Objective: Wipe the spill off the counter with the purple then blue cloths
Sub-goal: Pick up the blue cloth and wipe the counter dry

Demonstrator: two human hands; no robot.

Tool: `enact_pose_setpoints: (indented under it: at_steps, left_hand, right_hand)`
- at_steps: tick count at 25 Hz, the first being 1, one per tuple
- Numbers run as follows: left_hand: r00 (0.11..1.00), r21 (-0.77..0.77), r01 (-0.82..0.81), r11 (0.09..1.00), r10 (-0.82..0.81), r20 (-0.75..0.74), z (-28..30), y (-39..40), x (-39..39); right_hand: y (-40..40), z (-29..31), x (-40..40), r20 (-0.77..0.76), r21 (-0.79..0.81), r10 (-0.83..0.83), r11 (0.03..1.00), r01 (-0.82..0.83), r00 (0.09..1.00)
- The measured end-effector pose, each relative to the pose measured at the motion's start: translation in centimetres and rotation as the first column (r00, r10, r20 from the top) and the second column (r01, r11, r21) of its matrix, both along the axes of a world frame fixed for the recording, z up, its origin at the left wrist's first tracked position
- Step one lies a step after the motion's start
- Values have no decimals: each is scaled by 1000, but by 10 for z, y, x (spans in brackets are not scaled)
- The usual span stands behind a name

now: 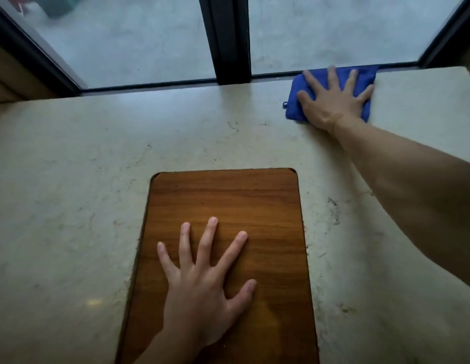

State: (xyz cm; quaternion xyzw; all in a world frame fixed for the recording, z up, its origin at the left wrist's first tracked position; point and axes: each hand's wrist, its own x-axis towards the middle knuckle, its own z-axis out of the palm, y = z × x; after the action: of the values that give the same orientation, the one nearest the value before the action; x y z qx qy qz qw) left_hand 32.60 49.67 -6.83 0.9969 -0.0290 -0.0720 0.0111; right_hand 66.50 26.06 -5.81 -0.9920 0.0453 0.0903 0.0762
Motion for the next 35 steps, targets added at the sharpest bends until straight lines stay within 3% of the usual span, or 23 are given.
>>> enact_pose_setpoints:
  at_steps: [4,9,11,14,16,20,23,27,33,35]
  left_hand:
    - [1000,3,0,1000,0,-5,4,-1,1]
    - [1000,-40,-3,999,2,-21,7,-1,-1]
    - [999,-89,13,996,-16,-34,11,3,-4]
    - [987,-172,62,983,-86,-134,35,19,-16]
    - [990,-142,93,986,-106,-93,49,44,-38]
    - [990,-105,35,994,-49,-132,49,106,-73]
    - [995,-61,-67,996,62,-82,29,148,-71]
    - [997,-71,-75,995,76,11,7,188,-45]
    - [997,-59,-49,997,52,55,-4,204,-31]
    - [997,-51,-55,997,57,53,-3,202,-31]
  right_hand:
    - [21,1,-80,31,-21,254,967,-253,967]
    - [12,-3,-263,38,-40,276,961,-275,960]
    - [11,-4,-364,81,-52,218,975,-214,973]
    - [-2,-2,-509,-29,-56,135,989,-137,990]
    - [-1,0,-599,-36,-69,46,996,-48,998]
    - [45,-3,-705,-49,-96,-266,961,261,963]
    - [90,-4,-701,-39,-110,-320,943,314,947]
    - [124,-10,-652,-31,-111,-143,984,138,989]
    - [125,-13,-498,28,-9,-152,988,152,988]
    - [122,-15,-433,79,-64,-141,987,146,987]
